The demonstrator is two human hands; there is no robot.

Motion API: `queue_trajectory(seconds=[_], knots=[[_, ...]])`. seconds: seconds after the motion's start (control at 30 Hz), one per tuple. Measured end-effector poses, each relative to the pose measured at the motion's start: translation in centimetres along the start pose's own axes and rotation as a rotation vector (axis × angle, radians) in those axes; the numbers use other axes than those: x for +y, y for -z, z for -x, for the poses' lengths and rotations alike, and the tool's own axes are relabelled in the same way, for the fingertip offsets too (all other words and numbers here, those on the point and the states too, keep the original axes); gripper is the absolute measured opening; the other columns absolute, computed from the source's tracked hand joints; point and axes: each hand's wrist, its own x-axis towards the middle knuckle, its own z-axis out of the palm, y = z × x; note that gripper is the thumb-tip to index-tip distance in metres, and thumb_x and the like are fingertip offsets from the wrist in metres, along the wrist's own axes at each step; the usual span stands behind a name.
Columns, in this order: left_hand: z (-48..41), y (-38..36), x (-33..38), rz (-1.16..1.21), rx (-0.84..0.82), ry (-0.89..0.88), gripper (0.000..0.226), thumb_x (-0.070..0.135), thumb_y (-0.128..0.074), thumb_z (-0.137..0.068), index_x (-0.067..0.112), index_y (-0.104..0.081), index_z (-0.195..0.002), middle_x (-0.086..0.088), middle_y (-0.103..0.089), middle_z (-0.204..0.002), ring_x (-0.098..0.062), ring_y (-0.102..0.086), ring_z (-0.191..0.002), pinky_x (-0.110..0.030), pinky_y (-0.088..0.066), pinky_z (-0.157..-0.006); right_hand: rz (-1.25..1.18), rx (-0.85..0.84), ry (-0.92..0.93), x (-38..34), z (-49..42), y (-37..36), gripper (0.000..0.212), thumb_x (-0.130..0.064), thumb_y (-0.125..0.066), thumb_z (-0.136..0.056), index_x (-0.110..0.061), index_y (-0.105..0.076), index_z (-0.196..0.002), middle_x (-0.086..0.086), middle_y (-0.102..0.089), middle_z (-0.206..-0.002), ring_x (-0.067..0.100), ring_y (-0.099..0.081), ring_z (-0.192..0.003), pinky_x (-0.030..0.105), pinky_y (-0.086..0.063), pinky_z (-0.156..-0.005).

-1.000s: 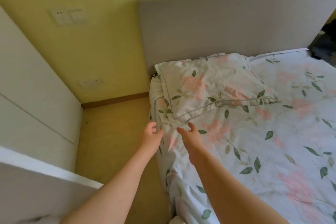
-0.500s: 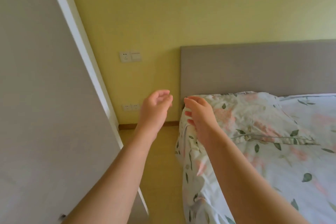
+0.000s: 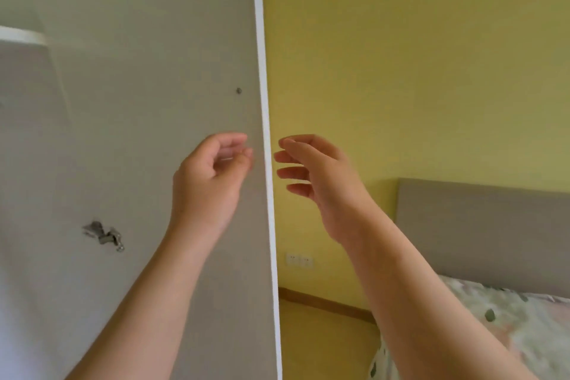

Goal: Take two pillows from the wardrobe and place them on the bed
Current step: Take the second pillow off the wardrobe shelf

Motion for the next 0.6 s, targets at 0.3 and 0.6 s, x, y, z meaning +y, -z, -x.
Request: queue_trajectory(seconds=[0.3,0.6], knots=[[-3.0,14.2,3.7,-0.244,0.271,-0.114,0.009,0.03,-0.06,-0.073,0.038,-0.06,-0.078,0.014,-0.066,-0.083,-0.02,-0.067,-0.088,-0.042,-0.051,-0.091,-0.075,-0.265,0.122,-4.3,-2.2,-13.8,0.015,-0.017,-0.053,-0.089,-0.023,-0.057,-0.076,-0.005,-0.058,-0.077,0.011,-0.052,-0.068,0.022,-0.039,-0.059],[-3.1,30.2,8.5,-0.49,0.481,-0.252,0.024,0.011,-0.058,-0.088,0.034,-0.059,-0.082,0.012,-0.064,-0.083,-0.015,-0.065,-0.085,-0.02,-0.049,-0.079,-0.245,-0.516,0.247,-8.3,-1.3,-30.1,0.019,-0.013,-0.052,-0.089,-0.021,-0.056,-0.072,-0.006,-0.054,-0.075,0.009,-0.051,-0.068,0.01,-0.042,-0.051]])
